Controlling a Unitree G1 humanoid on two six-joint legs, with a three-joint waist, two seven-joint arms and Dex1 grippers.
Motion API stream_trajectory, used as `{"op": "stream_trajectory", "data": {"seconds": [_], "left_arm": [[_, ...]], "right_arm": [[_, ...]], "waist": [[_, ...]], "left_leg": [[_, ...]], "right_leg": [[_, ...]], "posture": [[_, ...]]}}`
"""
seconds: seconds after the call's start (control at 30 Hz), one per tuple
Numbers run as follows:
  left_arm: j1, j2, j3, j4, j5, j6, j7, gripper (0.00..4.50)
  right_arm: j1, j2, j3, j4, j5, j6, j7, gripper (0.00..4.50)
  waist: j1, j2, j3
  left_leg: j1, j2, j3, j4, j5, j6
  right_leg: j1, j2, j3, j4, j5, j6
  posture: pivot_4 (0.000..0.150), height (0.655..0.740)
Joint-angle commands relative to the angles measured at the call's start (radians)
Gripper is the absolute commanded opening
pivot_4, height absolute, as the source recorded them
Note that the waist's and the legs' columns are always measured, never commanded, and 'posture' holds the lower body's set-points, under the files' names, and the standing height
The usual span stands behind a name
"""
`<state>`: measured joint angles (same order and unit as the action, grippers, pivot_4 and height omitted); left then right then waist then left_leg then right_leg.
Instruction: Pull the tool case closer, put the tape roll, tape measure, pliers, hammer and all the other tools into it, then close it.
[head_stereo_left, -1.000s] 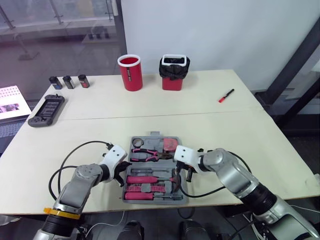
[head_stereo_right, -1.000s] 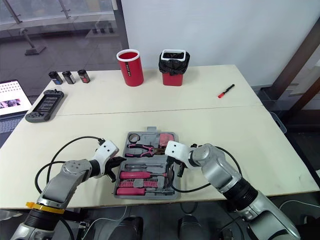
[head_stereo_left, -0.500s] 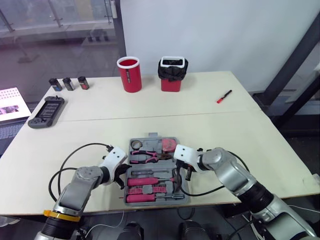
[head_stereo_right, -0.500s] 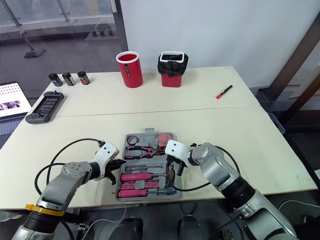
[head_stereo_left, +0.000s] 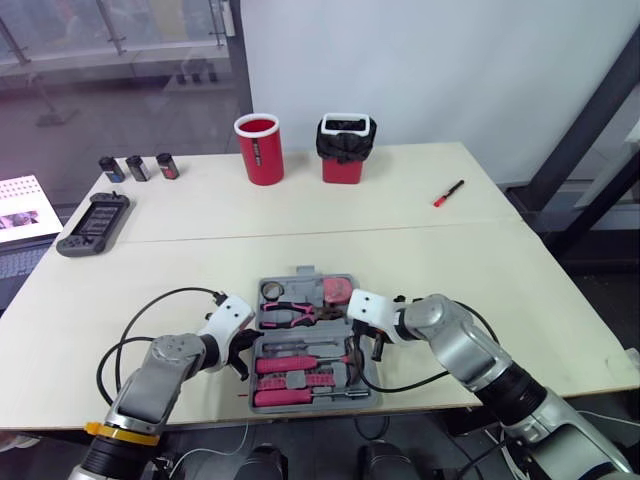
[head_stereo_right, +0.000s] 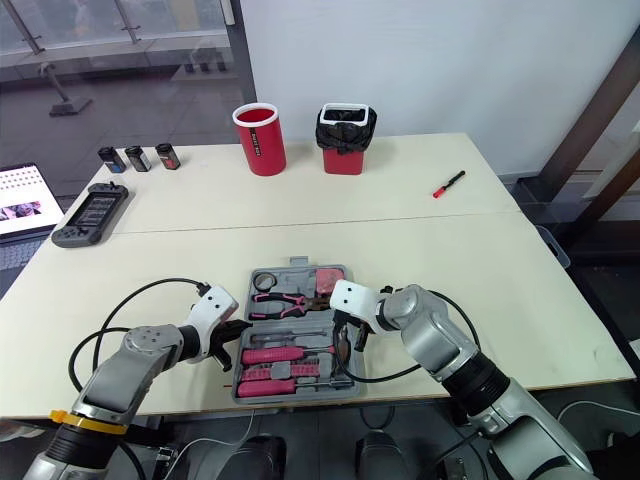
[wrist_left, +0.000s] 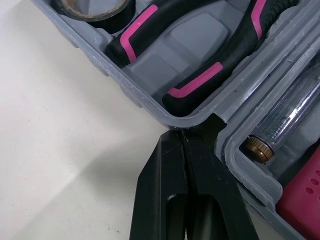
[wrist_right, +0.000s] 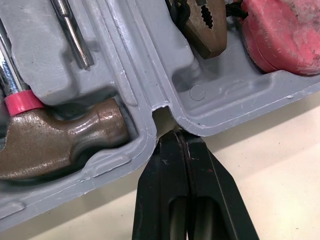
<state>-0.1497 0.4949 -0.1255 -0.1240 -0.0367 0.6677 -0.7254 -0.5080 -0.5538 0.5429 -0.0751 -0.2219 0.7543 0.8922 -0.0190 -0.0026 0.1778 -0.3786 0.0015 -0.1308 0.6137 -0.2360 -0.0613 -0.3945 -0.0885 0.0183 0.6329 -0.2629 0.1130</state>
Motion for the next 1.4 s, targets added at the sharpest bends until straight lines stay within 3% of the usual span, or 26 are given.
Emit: {"op": "stream_trajectory", "data": {"seconds": [0.03, 0.3, 0.43, 0.5, 0.57, 0.93, 1.07, 1.27, 1.3, 1.4], "left_arm": [[0.039, 0.047, 0.004, -0.006, -0.038, 0.012, -0.046, 0.0], [0.13, 0.238, 0.183, -0.06, -0.111, -0.09, -0.117, 0.0], [0.188, 0.189, 0.26, -0.105, -0.244, -0.273, -0.214, 0.0], [0.224, 0.157, 0.248, -0.133, -0.312, -0.399, -0.319, 0.0], [0.247, 0.143, 0.213, -0.149, -0.361, -0.398, -0.382, 0.0], [0.141, 0.063, -0.019, 0.24, -0.167, -0.679, -0.418, 0.0], [0.119, 0.047, -0.052, 0.376, -0.119, -0.768, -0.401, 0.0], [0.117, 0.05, -0.085, 0.434, -0.102, -0.825, -0.4, 0.0], [0.117, 0.05, -0.088, 0.434, -0.103, -0.827, -0.398, 0.0], [0.119, 0.061, -0.104, 0.425, -0.088, -0.831, -0.396, 0.0]], "right_arm": [[0.012, -0.026, -0.031, -0.023, 0.009, -0.021, 0.002, 0.03], [0.069, -0.093, -0.193, -0.15, 0.104, -0.02, 0.011, 0.03], [0.1, -0.072, -0.256, -0.22, 0.162, 0.019, -0.004, 0.03], [0.11, -0.041, -0.289, -0.238, 0.201, 0.053, -0.023, 0.03], [0.11, -0.023, -0.299, -0.236, 0.212, 0.077, -0.046, 0.03], [0.077, 0.018, -0.333, -0.209, 0.255, 0.152, -0.152, 0.03], [0.061, 0.033, -0.374, -0.209, 0.288, 0.198, -0.18, 1.26], [0.02, 0.108, -0.44, -0.175, 0.362, 0.307, -0.236, 4.15], [0.016, 0.115, -0.448, -0.169, 0.37, 0.317, -0.244, 4.45], [-0.037, 0.228, -0.503, 0.0, 0.417, 0.38, -0.3, 4.45]], "waist": [[0.0, 0.0, 0.0], [-0.005, 0.0, 0.004], [0.002, 0.0, 0.006], [0.005, -0.002, 0.006], [0.006, -0.002, 0.007], [0.0, -0.002, 0.008], [0.004, -0.001, 0.007], [0.004, 0.005, 0.003], [0.003, 0.006, 0.002], [0.0, 0.007, 0.001]], "left_leg": [[-0.001, 0.0, 0.0, 0.0, 0.0, 0.0], [-0.013, 0.0, 0.0, -0.003, 0.0, 0.0], [-0.014, 0.0, 0.0, -0.003, 0.0, 0.0], [-0.015, 0.0, 0.001, -0.002, 0.0, 0.0], [-0.015, 0.0, 0.002, -0.002, 0.0, 0.0], [-0.014, 0.0, 0.002, -0.001, 0.0, 0.0], [-0.014, 0.0, 0.002, -0.001, 0.0, 0.0], [-0.01, 0.0, 0.002, 0.0, 0.0, 0.0], [-0.01, 0.0, 0.002, 0.0, 0.0, 0.0], [-0.01, 0.0, 0.002, 0.0, 0.0, 0.001]], "right_leg": [[-0.001, 0.0, 0.0, 0.0, 0.0, 0.0], [-0.015, 0.0, 0.0, -0.001, 0.004, -0.002], [-0.014, 0.0, 0.0, -0.002, 0.003, -0.004], [-0.014, -0.001, 0.0, -0.003, 0.003, -0.004], [-0.013, -0.002, 0.0, -0.004, 0.003, -0.005], [-0.014, -0.001, 0.0, -0.002, 0.004, -0.006], [-0.014, -0.001, 0.0, -0.002, 0.004, -0.006], [-0.01, -0.001, 0.0, -0.002, 0.005, -0.007], [-0.01, -0.001, 0.0, -0.002, 0.005, -0.007], [-0.01, -0.001, 0.0, -0.001, 0.005, -0.007]], "posture": [[0.15, 0.7387], [0.15, 0.7387], [0.15, 0.7387], [0.15, 0.7387], [0.15, 0.7387], [0.15, 0.7387], [0.15, 0.7387], [0.15, 0.7387], [0.15, 0.7387], [0.15, 0.7387]]}}
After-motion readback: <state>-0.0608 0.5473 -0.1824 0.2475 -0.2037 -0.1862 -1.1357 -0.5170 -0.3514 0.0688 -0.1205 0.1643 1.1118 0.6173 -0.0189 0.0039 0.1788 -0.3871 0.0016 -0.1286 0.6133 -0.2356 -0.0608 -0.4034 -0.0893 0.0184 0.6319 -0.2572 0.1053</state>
